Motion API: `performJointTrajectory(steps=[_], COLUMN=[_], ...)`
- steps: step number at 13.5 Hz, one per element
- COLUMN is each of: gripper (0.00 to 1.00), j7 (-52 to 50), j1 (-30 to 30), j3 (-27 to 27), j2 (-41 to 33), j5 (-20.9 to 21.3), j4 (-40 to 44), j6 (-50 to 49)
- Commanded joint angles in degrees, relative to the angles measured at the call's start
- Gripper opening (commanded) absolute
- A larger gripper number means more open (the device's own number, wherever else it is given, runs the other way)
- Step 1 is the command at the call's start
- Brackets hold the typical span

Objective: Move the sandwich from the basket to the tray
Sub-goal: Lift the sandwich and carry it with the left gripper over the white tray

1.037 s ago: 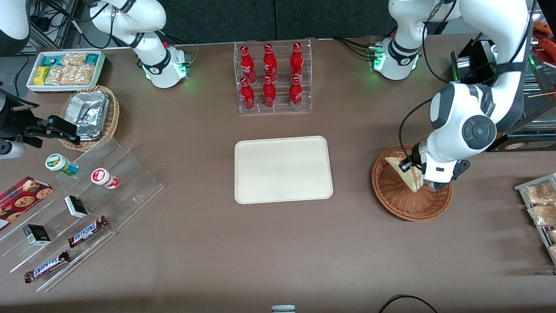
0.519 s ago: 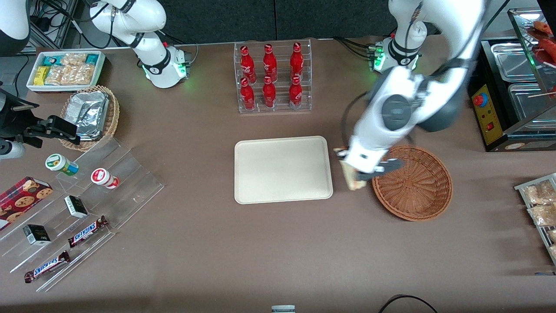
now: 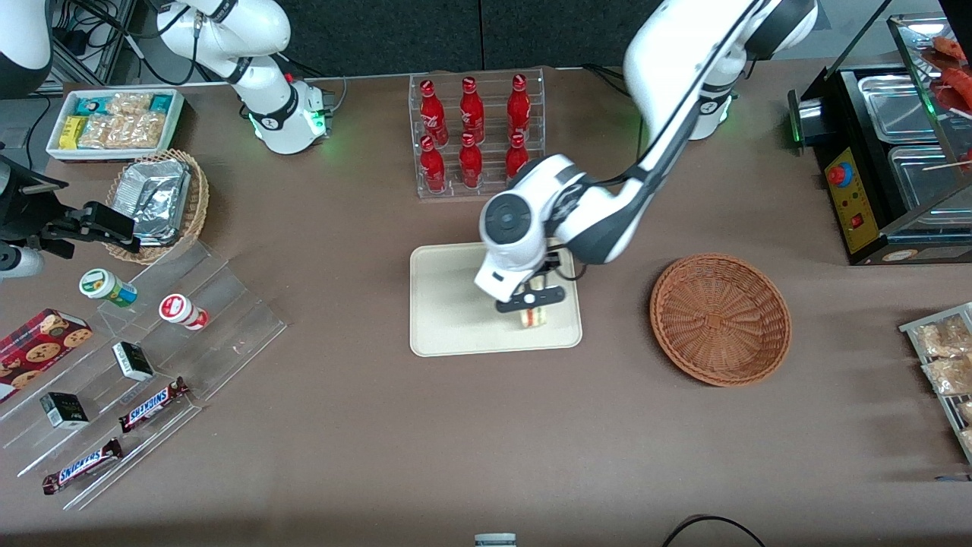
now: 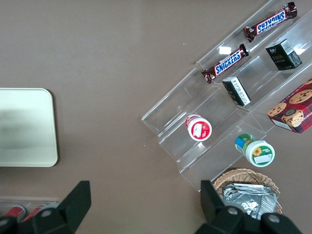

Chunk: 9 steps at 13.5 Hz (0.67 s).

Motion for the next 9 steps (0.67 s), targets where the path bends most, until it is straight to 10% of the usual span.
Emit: performJointTrajectory(steps=[1,9], gripper=[0.0,0.0], j7=[-1.0,-2.4], j1=[-2.8,-6.3], j3=[0.8,0.8], j2=[4.3,8.7], j5=[1.3,3.4], j4=[5.7,5.9], j6=[0.1,5.3])
